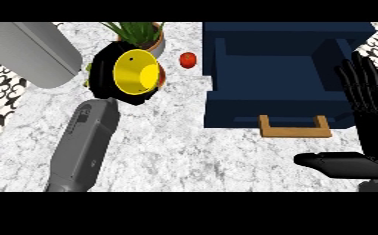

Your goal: Pick up the cup, place it into the drawer and close the drawer

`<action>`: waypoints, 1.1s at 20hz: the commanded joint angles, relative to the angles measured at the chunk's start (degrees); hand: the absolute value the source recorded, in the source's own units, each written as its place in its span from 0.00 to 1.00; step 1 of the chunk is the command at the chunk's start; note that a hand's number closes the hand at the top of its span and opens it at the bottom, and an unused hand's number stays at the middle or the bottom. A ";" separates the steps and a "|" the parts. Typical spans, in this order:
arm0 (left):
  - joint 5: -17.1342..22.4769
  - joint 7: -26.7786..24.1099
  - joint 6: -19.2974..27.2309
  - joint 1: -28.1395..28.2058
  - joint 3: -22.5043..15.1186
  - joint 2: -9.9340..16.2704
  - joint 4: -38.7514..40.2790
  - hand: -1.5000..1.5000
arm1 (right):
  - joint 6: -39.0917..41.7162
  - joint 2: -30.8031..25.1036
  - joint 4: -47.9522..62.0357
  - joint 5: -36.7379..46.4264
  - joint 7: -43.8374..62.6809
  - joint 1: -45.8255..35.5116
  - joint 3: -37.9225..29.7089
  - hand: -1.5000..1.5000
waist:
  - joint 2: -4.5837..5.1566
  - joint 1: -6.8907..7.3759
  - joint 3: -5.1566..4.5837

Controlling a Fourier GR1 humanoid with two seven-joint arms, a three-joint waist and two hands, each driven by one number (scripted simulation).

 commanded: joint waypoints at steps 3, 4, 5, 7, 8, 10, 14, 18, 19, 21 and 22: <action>-0.50 14.08 6.82 -7.71 -3.38 -2.44 -9.32 1.00 | 0.86 -0.75 1.35 -1.33 -0.72 0.57 -1.94 0.00 | 0.14 -0.45 0.00; -1.42 14.71 7.42 -8.02 -4.43 -2.77 -10.04 1.00 | 2.97 -1.45 1.90 -1.70 -3.92 2.15 -2.04 0.00 | 0.20 -0.56 0.00; -0.63 16.51 11.80 -8.68 -8.49 -3.37 -12.69 1.00 | 1.08 -0.53 1.20 -0.58 -1.63 0.28 -1.03 0.00 | 0.08 -0.51 -0.01; -0.79 16.90 14.83 -10.28 -11.20 -3.40 -11.50 1.00 | -0.28 -0.73 2.23 -1.11 2.43 -4.99 -1.04 0.00 | 0.29 -0.67 -0.05; -2.41 19.95 13.58 -15.11 -6.95 -2.83 -8.60 1.00 | 0.80 1.12 -1.20 0.60 -2.61 3.49 0.65 0.00 | 0.33 -1.26 -0.03; -0.97 21.31 17.77 -14.09 -12.68 -3.43 -10.80 1.00 | 0.96 -1.48 3.42 -2.07 -0.16 -3.64 -2.79 0.00 | 0.35 -0.82 -0.04; 0.41 22.15 22.08 -22.16 -12.97 -3.45 -1.88 1.00 | 0.51 -0.30 4.29 0.63 -2.26 -2.80 -0.84 0.00 | 0.58 -1.33 -0.05; 6.15 22.45 25.40 -25.82 -17.30 -3.46 3.32 1.00 | 0.62 1.83 2.28 2.06 -4.19 0.50 1.67 0.00 | 0.68 -2.14 -0.05; 6.94 24.58 24.86 -31.15 -15.03 -3.46 7.18 1.00 | 1.85 -1.97 8.00 -1.04 -3.04 -5.24 -2.99 0.00 | 1.03 -2.56 -0.02; 6.90 22.21 24.76 -29.50 -14.28 -3.46 9.89 1.00 | 2.70 -2.49 0.67 -4.02 1.10 -2.24 -3.84 0.00 | 0.71 -2.21 -0.06; 10.05 22.25 27.64 -31.22 -18.43 -3.46 10.36 1.00 | 1.90 -0.75 5.98 -0.50 -3.23 -2.58 -1.66 0.00 | 0.78 -2.25 -0.03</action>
